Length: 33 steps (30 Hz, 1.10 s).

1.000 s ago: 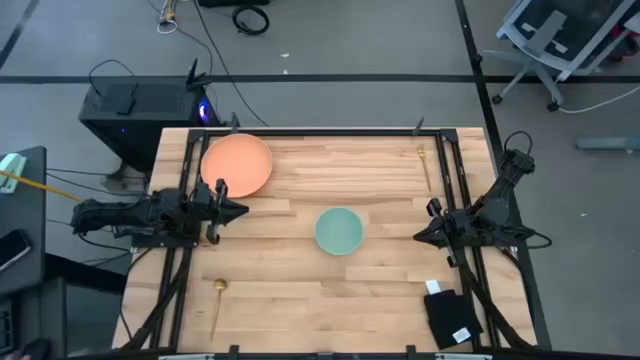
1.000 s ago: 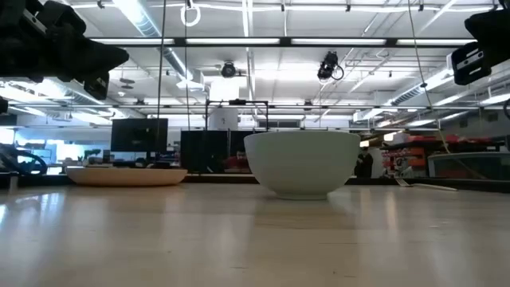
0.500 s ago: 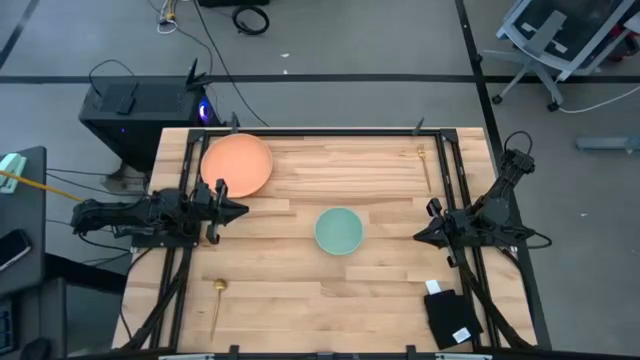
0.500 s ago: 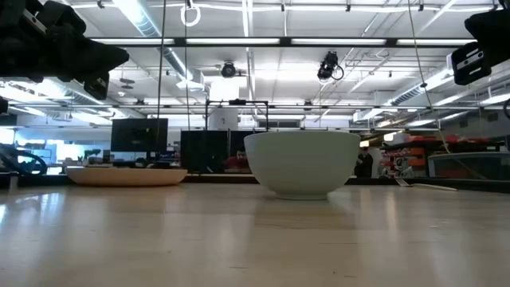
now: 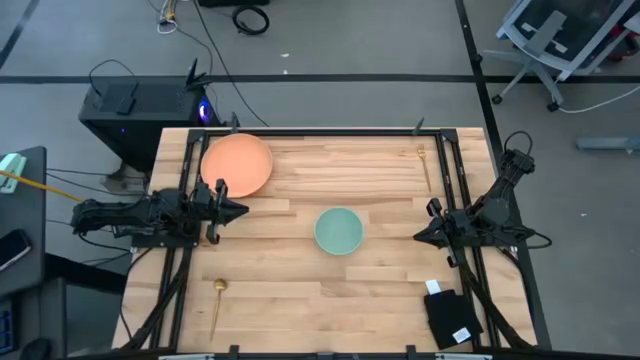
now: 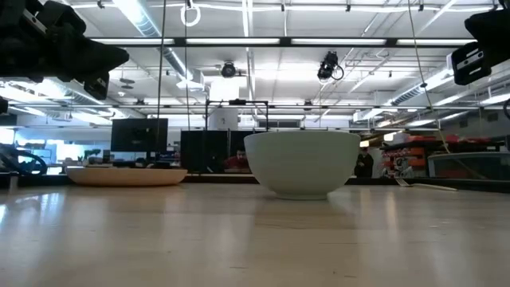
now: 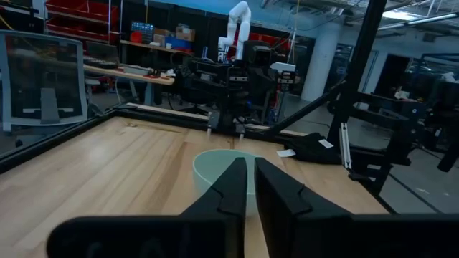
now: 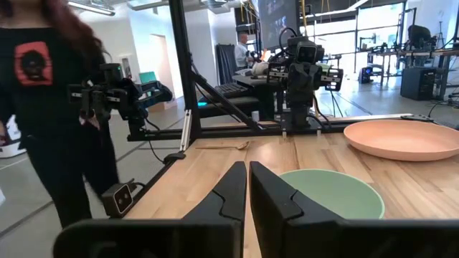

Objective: Set table place

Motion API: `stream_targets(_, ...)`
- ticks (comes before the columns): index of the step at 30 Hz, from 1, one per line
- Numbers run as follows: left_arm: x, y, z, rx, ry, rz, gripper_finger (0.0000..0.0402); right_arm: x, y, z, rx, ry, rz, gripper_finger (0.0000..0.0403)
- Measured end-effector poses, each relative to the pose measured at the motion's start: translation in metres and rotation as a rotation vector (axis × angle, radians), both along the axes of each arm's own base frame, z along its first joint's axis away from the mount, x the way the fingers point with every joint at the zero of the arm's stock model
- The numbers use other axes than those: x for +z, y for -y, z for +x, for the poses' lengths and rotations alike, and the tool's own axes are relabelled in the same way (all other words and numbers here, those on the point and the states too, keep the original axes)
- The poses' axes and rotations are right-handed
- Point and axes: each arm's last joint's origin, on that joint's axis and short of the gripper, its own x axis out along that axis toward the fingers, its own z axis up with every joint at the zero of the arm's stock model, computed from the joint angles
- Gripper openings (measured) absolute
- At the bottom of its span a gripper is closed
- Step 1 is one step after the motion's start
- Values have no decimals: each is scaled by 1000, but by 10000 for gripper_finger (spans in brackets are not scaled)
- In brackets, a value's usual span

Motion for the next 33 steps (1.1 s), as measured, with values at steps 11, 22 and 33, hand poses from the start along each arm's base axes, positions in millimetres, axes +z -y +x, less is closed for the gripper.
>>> stream_targets(11,1,0,0,5,10,46,26,0,0,0,1,0,0,26)
stream_targets(22,7,0,-1,2,73,15,35,0,0,0,1,0,0,26)
stream_targets(33,14,-6,-2,189,29,-74,7,0,0,0,1,0,0,26)
